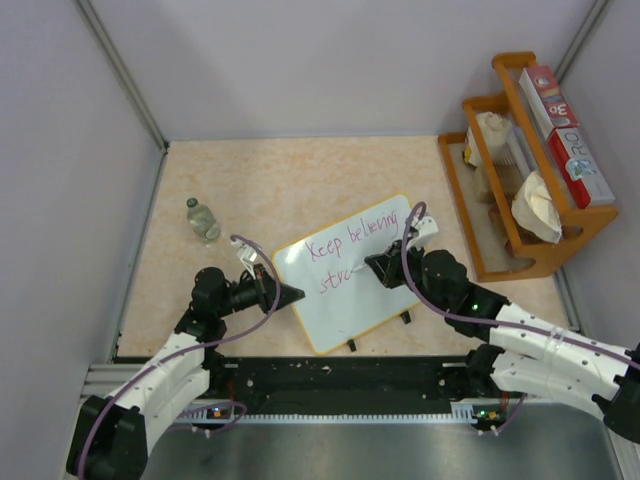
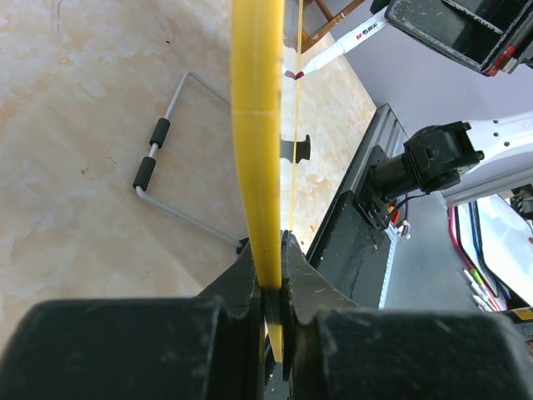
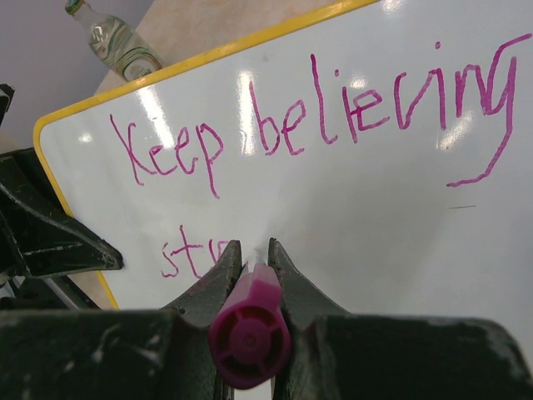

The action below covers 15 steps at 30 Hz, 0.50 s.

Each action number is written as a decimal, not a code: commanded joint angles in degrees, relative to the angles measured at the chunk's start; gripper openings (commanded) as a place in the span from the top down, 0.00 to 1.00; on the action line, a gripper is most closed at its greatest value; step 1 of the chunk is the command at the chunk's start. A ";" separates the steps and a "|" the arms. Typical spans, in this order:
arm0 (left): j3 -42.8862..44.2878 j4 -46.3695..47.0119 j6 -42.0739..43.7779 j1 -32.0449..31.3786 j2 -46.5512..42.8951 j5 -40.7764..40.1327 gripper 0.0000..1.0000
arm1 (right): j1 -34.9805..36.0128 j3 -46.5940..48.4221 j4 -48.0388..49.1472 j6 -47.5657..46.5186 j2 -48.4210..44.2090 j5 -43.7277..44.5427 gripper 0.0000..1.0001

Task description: Write a sentence on the whiteboard

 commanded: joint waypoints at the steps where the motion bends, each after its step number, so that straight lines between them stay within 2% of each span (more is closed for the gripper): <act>1: -2.08 -2.94 8.56 -0.53 -0.12 1.95 1.00 | -0.97 2.88 1.24 -1.29 1.06 1.39 1.00; 15: -1.99 -2.94 8.56 -0.62 -0.03 1.95 1.00 | -0.97 2.97 3.00 -1.55 2.03 -3.54 1.00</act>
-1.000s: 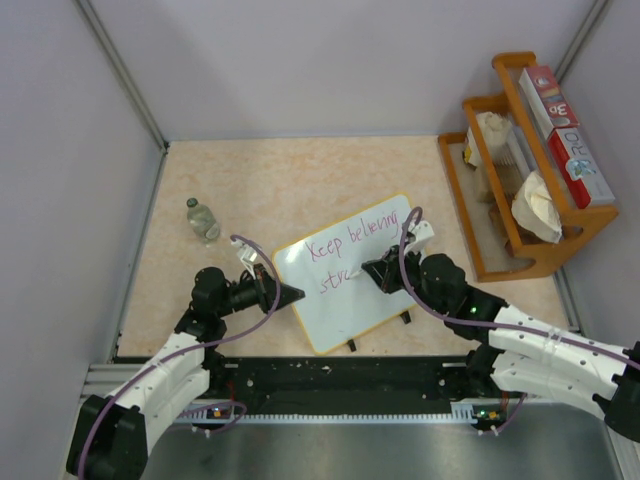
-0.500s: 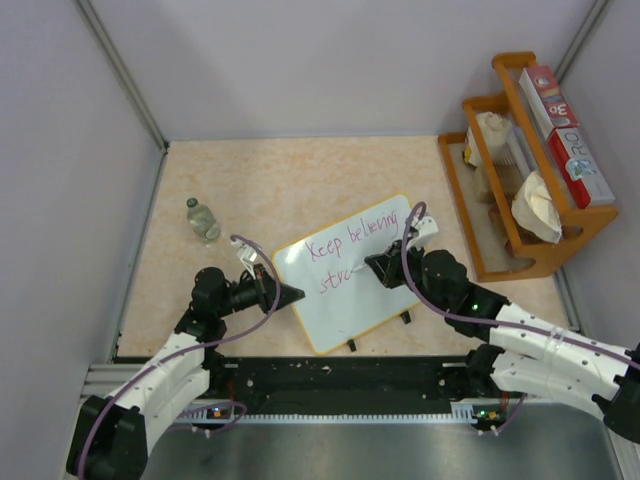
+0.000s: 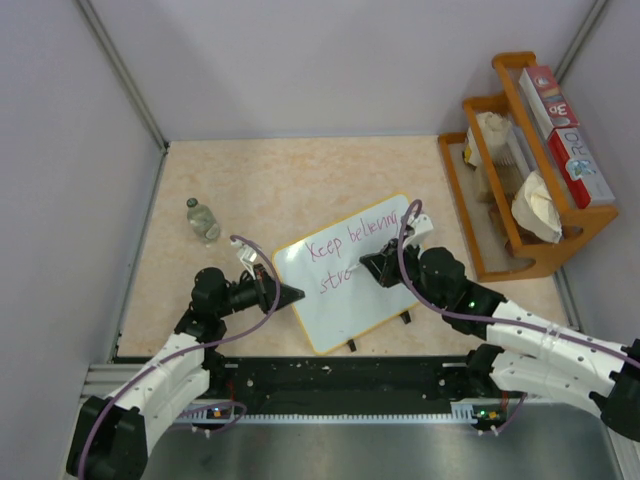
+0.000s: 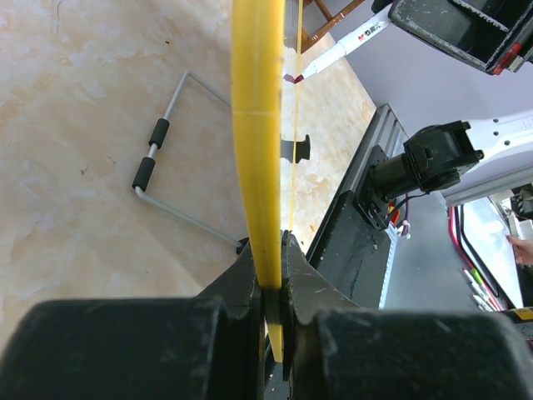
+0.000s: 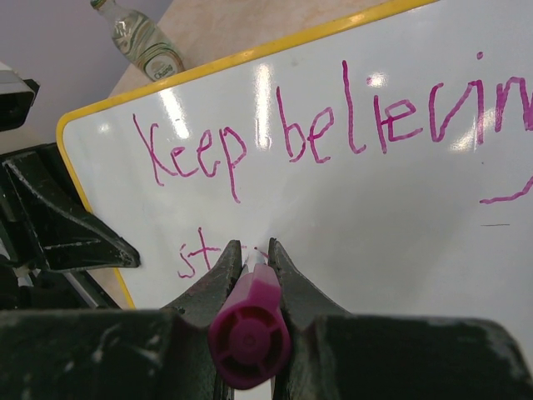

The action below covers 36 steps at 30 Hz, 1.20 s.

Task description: Write a sentence on the whiteboard

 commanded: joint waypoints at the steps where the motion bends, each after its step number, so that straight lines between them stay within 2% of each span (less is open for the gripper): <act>1: -1.90 -2.90 8.56 -0.62 0.08 1.88 1.00 | -0.51 2.22 0.66 -1.18 -0.09 0.04 1.00; 12: -1.90 -2.81 8.56 -0.62 0.26 2.06 1.00 | -2.44 0.82 0.57 -1.35 -6.86 -1.53 1.00; 36: -1.90 -2.90 8.56 -0.61 0.34 1.97 1.00 | -3.93 -2.26 1.27 -1.62 -2.56 -2.15 1.00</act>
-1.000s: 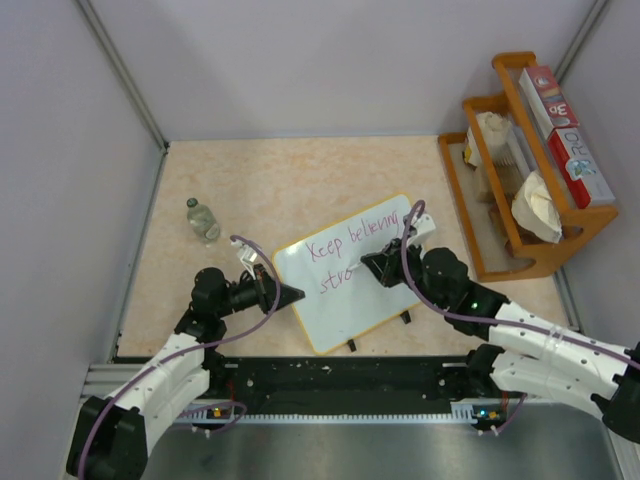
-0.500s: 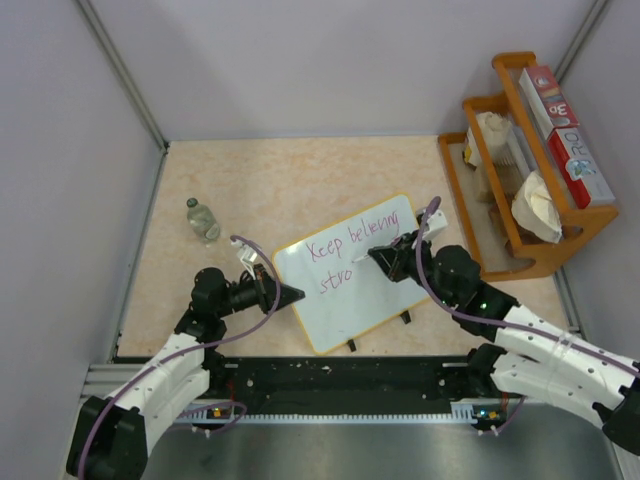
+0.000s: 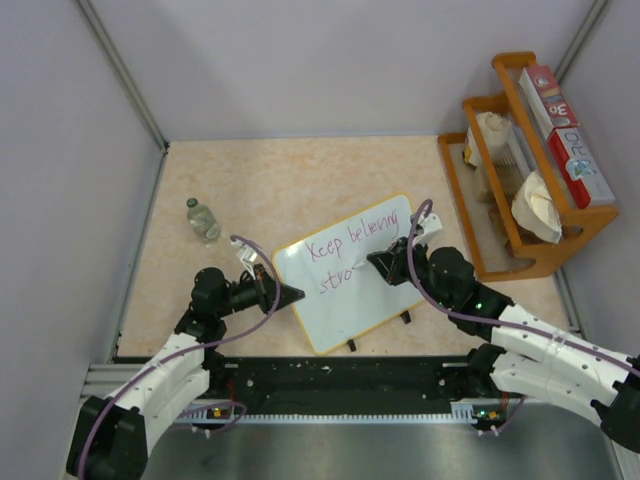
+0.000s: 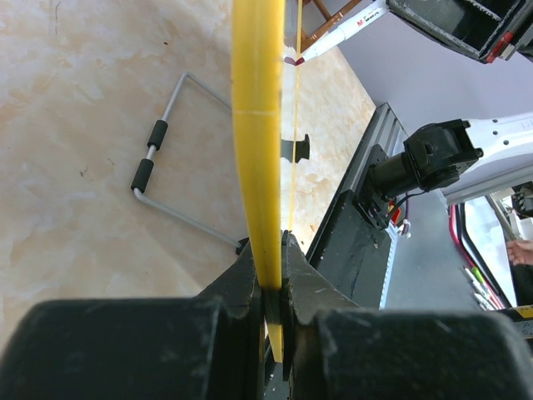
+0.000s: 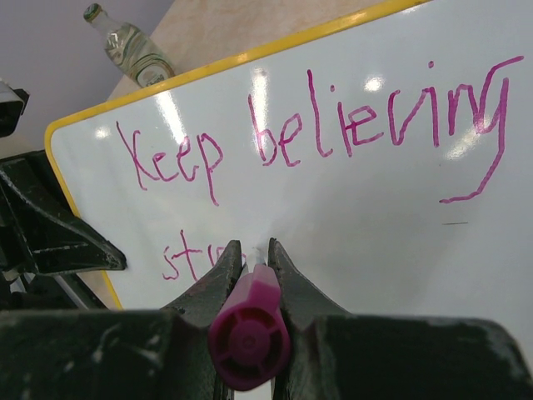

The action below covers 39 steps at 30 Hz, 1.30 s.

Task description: Write a sentence on the whiteboard

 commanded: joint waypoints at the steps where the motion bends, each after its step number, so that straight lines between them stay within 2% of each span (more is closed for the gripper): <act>1: -1.90 -3.20 8.28 -0.62 0.32 1.64 1.00 | -0.44 -0.86 1.60 -0.74 0.74 0.38 1.00; 20: -1.90 -3.20 8.28 -0.62 0.15 1.55 1.00 | -0.44 -4.90 0.20 0.40 -1.54 -0.32 1.00; 39: -1.90 -3.29 8.28 -0.62 0.06 1.47 1.00 | -0.52 -4.90 -0.07 0.05 -1.19 -1.11 1.00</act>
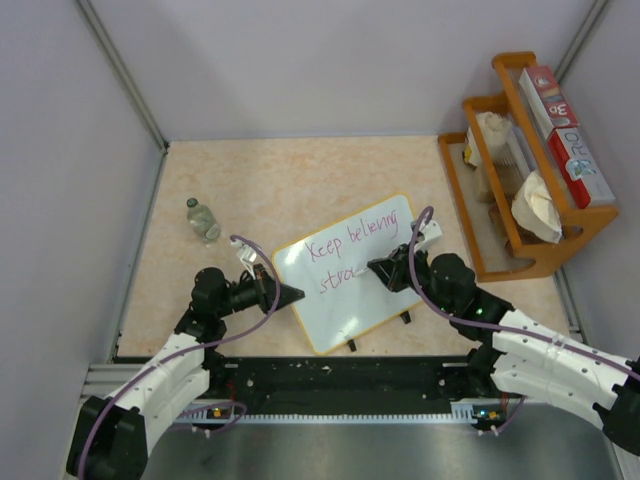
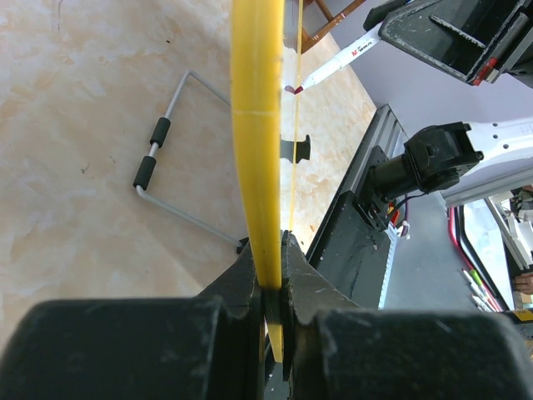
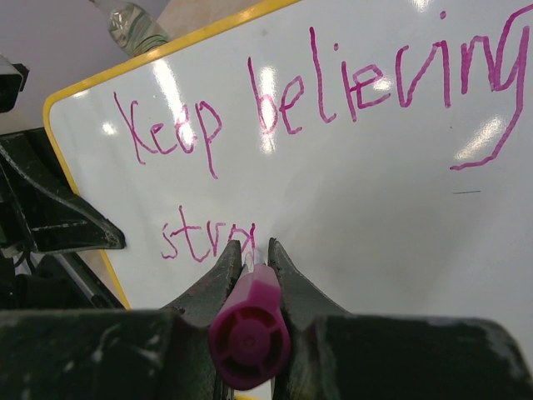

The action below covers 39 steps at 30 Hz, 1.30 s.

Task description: Write a sentence on the whiteboard

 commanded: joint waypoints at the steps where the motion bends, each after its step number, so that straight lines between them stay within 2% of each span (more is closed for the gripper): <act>1: -1.88 -2.96 8.74 -0.62 -0.03 1.90 1.00 | -0.44 -1.12 -1.80 -1.02 0.45 0.49 1.00; 39: -1.88 -2.70 8.74 -0.62 0.32 2.08 1.00 | -0.44 4.68 0.31 -2.25 1.51 4.44 1.00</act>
